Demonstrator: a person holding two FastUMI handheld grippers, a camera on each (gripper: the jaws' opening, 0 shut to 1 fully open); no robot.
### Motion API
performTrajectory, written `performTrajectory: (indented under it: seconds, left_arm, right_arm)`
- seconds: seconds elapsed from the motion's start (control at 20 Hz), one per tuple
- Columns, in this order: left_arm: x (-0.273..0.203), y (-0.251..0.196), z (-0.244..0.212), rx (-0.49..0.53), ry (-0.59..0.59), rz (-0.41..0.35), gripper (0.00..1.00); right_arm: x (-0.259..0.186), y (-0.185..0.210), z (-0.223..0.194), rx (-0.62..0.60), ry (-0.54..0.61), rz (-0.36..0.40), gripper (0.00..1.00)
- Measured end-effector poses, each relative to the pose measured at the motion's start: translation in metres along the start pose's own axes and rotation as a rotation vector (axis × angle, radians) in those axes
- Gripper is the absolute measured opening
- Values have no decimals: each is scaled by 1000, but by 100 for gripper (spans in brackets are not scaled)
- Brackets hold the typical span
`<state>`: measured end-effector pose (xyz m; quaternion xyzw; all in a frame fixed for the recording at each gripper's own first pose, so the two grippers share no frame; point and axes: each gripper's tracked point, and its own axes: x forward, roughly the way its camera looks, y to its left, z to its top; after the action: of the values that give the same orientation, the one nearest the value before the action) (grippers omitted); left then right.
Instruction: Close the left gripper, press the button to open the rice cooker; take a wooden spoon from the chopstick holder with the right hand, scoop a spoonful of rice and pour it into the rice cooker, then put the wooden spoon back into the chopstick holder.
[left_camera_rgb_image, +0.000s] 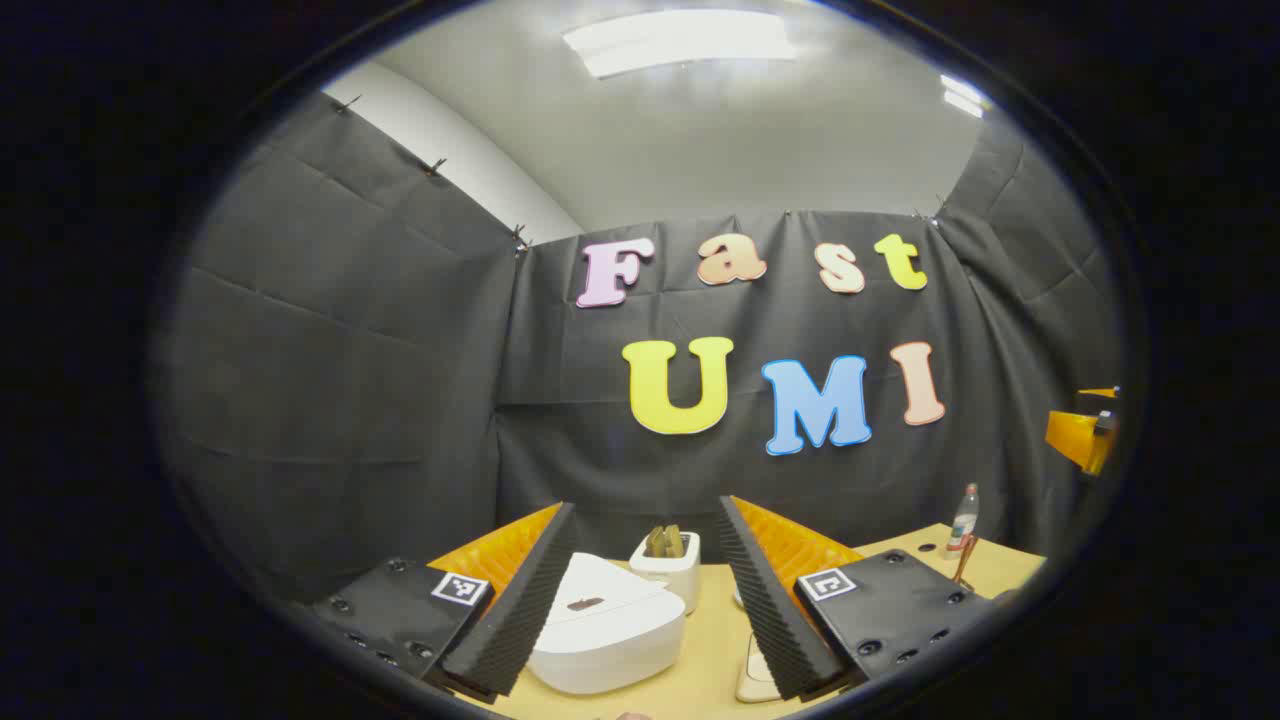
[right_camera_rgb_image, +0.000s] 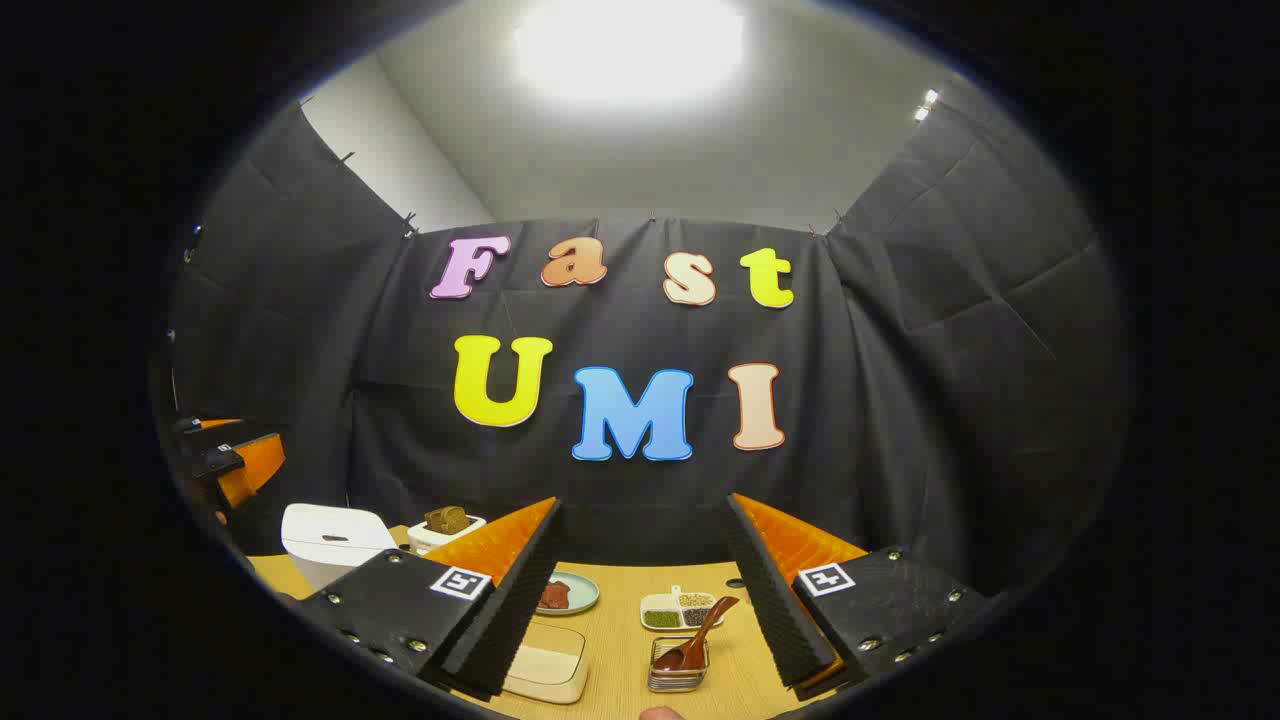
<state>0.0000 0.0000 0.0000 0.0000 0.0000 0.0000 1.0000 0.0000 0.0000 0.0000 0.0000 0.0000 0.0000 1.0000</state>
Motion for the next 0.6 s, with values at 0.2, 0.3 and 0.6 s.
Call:
performTrajectory:
  seconds: [0.2, 0.3, 0.6]
  left_arm:
    - [1, 3, -6, -17, 14, 1, 96]
    - [0, 4, -5, -22, 15, -1, 96]
    - [4, 8, -1, -21, 1, -3, 99]
  right_arm:
    - [-3, 2, 1, -9, -1, -2, 96]
    - [-4, 2, 2, -9, -4, -7, 96]
    - [-7, 2, 7, -14, -16, -22, 96]
